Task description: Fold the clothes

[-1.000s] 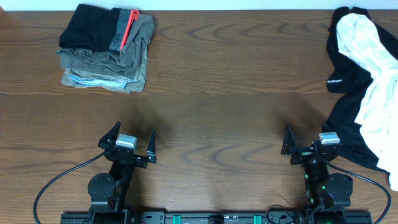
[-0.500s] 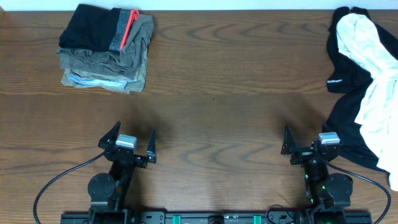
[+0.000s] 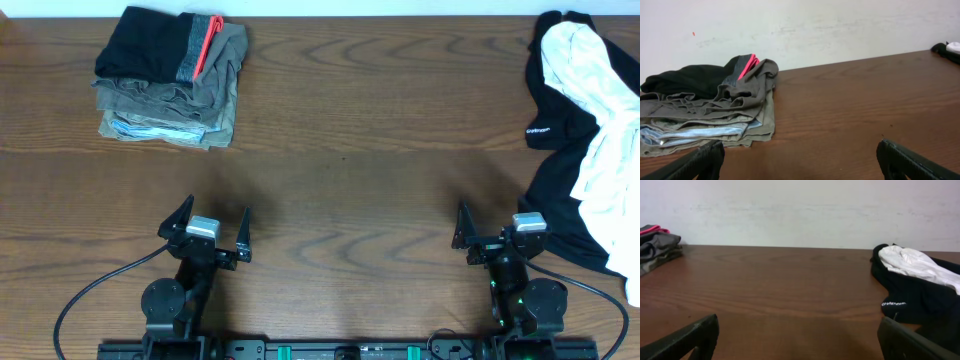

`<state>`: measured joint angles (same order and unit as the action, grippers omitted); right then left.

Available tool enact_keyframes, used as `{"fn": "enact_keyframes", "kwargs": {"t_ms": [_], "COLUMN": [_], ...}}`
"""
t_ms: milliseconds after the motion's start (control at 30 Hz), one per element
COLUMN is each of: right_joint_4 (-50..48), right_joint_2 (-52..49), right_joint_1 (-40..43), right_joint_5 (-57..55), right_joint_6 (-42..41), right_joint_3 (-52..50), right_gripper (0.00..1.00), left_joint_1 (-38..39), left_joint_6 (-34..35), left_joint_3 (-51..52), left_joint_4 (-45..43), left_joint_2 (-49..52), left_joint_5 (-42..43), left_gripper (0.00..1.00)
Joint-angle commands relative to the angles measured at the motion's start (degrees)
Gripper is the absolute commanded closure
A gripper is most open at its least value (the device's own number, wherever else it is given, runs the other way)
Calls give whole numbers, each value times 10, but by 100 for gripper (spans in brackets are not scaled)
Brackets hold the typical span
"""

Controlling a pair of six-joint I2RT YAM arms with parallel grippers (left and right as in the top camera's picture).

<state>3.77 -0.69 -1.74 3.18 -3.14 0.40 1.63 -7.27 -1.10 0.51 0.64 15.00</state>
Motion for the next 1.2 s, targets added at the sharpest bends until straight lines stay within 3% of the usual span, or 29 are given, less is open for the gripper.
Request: {"fn": "enact_keyframes", "kwargs": {"t_ms": [0,700,933,1167], "right_joint_4": [3,-3,3,2], "right_joint_2": [0,0,-5,-14], "right_joint_1": [-2,-2,-2,-2], "right_joint_5": [2,3,5,5], "right_joint_6": [4,4,-24,-76], "right_joint_3": [-1,-1,-1,-1], "right_gripper": [1,1,1,1], "left_joint_1": [1,1,1,1], "left_joint_6": [7,7,7,79], "left_joint_3": [9,9,9,6], "left_joint_4": [23,17,-41,-61], "left_joint_2": [0,0,0,8], "left_joint_5": [-1,-1,-1,42], "left_gripper": [2,2,2,2]}}
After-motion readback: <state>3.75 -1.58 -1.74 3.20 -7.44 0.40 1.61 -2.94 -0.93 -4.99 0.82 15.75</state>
